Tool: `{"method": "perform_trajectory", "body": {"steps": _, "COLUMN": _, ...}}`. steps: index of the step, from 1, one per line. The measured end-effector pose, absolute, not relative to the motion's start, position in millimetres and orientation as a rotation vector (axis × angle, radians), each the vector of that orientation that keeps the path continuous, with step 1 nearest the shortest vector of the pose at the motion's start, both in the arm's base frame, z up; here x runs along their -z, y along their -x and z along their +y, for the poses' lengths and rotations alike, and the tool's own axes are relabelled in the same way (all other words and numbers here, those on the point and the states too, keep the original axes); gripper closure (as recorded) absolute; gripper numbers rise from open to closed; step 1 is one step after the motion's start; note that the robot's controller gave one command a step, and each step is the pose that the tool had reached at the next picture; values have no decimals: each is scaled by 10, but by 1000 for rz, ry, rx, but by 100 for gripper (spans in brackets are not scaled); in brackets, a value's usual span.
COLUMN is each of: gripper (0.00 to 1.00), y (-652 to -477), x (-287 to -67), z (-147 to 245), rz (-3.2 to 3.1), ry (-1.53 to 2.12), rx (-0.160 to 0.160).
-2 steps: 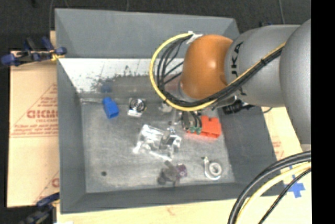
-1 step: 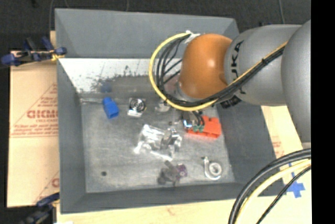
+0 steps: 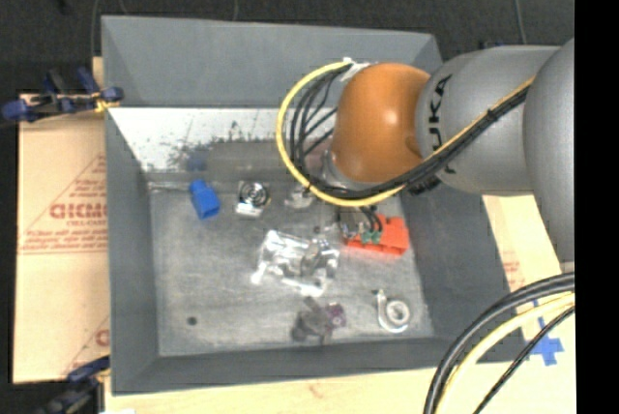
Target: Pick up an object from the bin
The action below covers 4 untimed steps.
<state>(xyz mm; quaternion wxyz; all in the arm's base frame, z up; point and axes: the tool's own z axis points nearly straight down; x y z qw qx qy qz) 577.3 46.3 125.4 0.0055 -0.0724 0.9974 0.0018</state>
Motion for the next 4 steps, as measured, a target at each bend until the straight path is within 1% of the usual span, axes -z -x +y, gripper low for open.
{"method": "perform_trajectory", "body": {"steps": 1, "gripper": 0, "y": -5777, "x": -1223, "z": 450, "rz": 3080, "ry": 549, "rx": -3}}
{"method": "perform_trajectory", "body": {"steps": 2, "gripper": 100, "y": -5748, "x": -1178, "z": 437, "rz": 3089, "ry": 548, "rx": -3}}
{"method": "perform_trajectory", "body": {"steps": 3, "gripper": 100, "y": -6009, "x": -1203, "z": 931, "rz": 3043, "ry": 768, "rx": 1}}
{"method": "perform_trajectory", "body": {"steps": 4, "gripper": 100, "y": -6060, "x": -2572, "z": 891, "rz": 3056, "ry": 689, "rx": 5}}
